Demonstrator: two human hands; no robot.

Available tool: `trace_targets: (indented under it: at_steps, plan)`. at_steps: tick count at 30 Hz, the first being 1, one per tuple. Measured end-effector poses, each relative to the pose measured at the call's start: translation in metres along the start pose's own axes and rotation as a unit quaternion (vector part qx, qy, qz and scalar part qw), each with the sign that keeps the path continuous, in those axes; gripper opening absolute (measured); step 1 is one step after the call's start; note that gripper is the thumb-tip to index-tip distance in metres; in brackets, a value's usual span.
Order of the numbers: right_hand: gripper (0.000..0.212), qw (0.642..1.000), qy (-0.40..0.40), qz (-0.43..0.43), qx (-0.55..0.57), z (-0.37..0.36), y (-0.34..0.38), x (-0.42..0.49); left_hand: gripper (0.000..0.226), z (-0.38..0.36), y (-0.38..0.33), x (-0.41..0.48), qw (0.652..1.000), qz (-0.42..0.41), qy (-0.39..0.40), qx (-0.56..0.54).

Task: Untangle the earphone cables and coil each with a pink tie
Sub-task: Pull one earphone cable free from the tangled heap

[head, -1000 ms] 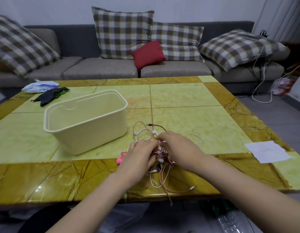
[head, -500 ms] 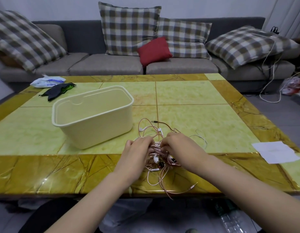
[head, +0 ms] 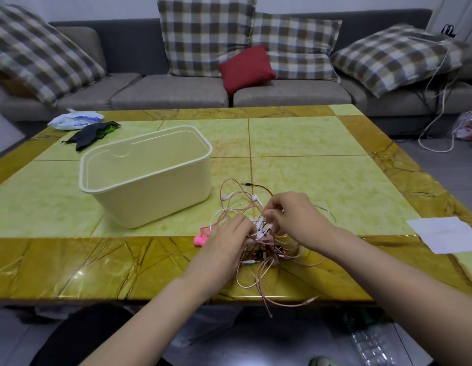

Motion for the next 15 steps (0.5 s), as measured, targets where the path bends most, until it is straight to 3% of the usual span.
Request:
trace_targets:
  at_steps: [5, 9, 15]
  plan:
    - [0.019, 0.988, -0.062, -0.08, 0.116, 0.018, -0.015, 0.003, 0.01, -0.011, -0.005, -0.003, 0.997, -0.034, 0.046, 0.052]
    - [0.018, 0.983, -0.113, -0.074, 0.125, 0.04, -0.016, 0.0, 0.013, -0.013, 0.015, 0.008, 0.995, 0.032, 0.041, 0.086]
    - [0.014, 0.987, -0.153, -0.042, -0.008, 0.063, -0.024, -0.005, 0.023, 0.002, 0.035, 0.029, 0.986, 0.1, -0.005, 0.134]
Point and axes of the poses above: each hand's wrist, its own x-axis towards the middle knuckle, its own z-axis out of the back of the hand, y = z × x, the point moved 9 cm from there along x, towards the middle knuckle, and after that the axes turned 8 degrees about -y, right-handed, at the moved point
